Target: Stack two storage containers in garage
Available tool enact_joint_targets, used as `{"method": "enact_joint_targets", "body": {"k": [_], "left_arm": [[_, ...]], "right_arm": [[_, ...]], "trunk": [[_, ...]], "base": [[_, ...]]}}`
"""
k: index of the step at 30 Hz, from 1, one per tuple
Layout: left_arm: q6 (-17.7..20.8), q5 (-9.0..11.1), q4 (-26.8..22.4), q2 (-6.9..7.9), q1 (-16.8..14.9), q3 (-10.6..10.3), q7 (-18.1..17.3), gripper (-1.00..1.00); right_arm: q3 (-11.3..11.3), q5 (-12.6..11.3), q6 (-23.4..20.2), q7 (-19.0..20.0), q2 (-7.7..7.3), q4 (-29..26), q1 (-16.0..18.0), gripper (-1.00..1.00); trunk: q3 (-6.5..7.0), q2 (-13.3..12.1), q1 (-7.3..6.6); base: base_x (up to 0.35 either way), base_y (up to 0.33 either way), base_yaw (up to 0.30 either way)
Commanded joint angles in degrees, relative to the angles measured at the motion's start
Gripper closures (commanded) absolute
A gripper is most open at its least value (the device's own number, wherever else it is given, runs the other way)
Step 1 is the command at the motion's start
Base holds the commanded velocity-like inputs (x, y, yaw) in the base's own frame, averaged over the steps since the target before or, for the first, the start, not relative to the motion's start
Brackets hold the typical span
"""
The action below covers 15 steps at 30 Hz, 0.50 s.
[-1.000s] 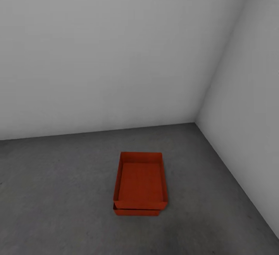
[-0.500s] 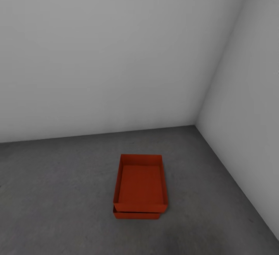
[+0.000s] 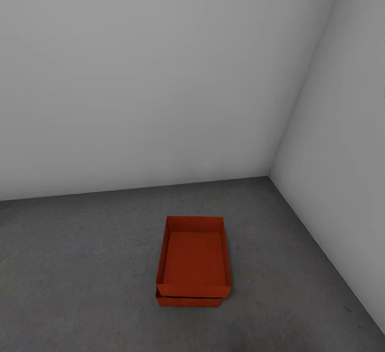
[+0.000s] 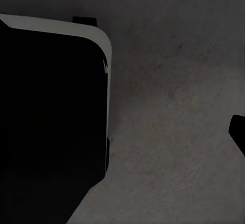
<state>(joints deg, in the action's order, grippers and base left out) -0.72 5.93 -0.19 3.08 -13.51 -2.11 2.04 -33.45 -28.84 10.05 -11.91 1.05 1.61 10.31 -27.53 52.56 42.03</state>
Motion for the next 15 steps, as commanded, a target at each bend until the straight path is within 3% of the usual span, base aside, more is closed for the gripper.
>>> {"method": "enact_joint_targets", "body": {"k": [1,15], "left_arm": [[-0.07,0.59,0.01,0.0,-0.02,-0.26,0.07,-1.0],[-0.07,0.58,0.01,0.0,-0.02,-0.26,0.07,-1.0]], "right_arm": [[-0.48,-0.52,0.31,-0.04,0.0,0.17,0.06,-1.0],[-0.48,-0.52,0.29,-0.04,0.09,0.18,0.06,-1.0]], "trunk": [[0.04,0.03,0.0],[1.31,0.03,0.0]], "base": [[0.0,0.0,0.0],[0.0,0.0,0.0]]}}
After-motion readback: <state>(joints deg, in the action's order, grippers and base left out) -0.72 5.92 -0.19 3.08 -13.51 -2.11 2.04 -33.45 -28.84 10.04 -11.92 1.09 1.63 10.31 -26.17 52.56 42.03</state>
